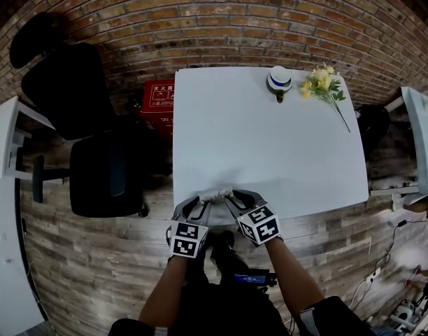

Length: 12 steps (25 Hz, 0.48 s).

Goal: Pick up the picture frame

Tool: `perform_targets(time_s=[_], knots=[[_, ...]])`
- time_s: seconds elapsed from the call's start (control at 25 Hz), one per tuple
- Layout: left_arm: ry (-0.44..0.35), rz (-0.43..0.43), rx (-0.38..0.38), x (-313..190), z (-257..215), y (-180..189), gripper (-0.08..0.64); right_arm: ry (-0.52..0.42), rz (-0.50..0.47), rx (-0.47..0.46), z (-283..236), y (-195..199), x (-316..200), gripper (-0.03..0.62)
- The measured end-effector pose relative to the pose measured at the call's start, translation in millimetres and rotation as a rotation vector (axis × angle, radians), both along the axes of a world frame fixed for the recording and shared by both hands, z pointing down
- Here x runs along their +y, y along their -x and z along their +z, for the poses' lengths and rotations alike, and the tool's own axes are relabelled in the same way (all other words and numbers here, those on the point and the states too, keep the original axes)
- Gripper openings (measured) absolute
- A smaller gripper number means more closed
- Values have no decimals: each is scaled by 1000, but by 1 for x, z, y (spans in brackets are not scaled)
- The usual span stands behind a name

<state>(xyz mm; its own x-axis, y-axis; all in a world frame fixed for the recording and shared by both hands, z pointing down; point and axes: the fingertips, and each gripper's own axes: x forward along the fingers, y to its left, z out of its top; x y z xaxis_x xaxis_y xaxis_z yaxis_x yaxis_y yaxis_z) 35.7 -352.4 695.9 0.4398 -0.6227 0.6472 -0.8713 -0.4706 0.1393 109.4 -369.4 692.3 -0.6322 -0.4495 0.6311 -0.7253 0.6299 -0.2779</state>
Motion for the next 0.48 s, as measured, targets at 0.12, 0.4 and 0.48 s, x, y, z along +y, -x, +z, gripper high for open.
perform_targets(time_s=[0.12,0.4,0.48], knots=[[10,-2,1,0,-1,-1,127,5,1,5,0,-1,0,109],[9,2,-3,0,-6,1,118,21,11,10,0,0,4,100],[10,4,2,2,-6,3,118,27,10,11,0,1,6,98]])
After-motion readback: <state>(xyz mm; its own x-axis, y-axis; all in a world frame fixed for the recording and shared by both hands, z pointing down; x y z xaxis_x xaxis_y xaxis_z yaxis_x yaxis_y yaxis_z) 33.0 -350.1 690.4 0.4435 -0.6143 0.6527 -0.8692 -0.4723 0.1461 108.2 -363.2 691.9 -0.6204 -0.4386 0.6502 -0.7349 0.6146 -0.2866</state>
